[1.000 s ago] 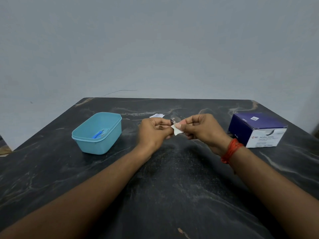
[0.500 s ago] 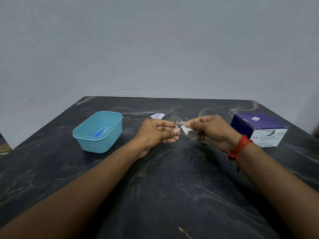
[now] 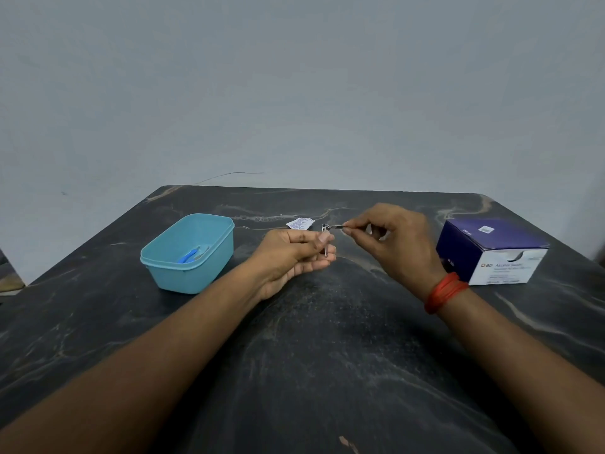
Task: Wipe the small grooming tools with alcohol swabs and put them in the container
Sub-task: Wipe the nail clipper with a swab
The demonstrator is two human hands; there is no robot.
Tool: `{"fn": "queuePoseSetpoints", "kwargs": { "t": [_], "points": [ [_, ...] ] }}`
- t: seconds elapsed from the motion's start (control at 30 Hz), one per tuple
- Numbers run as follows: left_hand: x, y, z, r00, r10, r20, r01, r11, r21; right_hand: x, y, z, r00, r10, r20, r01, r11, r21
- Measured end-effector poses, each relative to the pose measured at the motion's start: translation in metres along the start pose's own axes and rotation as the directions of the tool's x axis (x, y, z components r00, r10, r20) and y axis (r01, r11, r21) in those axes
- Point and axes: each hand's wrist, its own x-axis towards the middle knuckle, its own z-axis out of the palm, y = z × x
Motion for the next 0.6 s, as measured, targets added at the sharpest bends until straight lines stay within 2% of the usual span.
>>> {"fn": "queuePoseSetpoints", "kwargs": {
  "t": [0.07,0.13,0.2,0.27,0.33,0.4,0.5,0.6],
  "points": [
    [0.001,-0.0012,0.0005,0.999,0.014,-0.038,-0.015,0.999,-0.033,-0.0001,-0.0014,0.0006,0.994,-0.105,0.03,0.106,0.993,-0.048],
    [0.0019,-0.0017,0.0007,0.997,0.026,-0.067,-0.031,0.997,-0.07,-0.0009,-0.0019,0.0036,0.973,-0.196,0.125,0.207,0.975,-0.078],
    [0.0029,-0.0023,0.0003,0.995,0.036,-0.091,-0.045,0.995,-0.093,-0.0015,-0.0015,0.0066,0.947,-0.219,0.235,0.238,0.97,-0.056],
    [0.0025,-0.0021,-0.0005,0.994,0.045,-0.103,-0.056,0.992,-0.11,-0.0003,-0.0002,0.0069,0.957,-0.151,0.248,0.155,0.988,0.006],
    [0.0016,-0.0016,-0.0017,0.994,0.052,-0.094,-0.064,0.99,-0.128,0.0006,0.0023,0.0035,0.983,-0.001,0.185,-0.018,0.995,0.099],
    [0.0006,-0.0008,-0.0023,0.996,0.053,-0.078,-0.063,0.99,-0.127,0.0011,0.0053,0.0004,0.977,0.153,0.145,-0.183,0.957,0.224],
    [-0.0005,0.0003,-0.0016,0.998,0.038,-0.045,-0.042,0.995,-0.088,0.0019,0.0046,0.0008,0.937,0.306,0.169,-0.35,0.822,0.45],
    [-0.0022,-0.0002,0.0004,1.0,0.028,0.01,-0.028,1.0,0.006,0.0025,0.0004,0.0029,0.882,0.42,0.212,-0.458,0.661,0.594]
  ]
}}
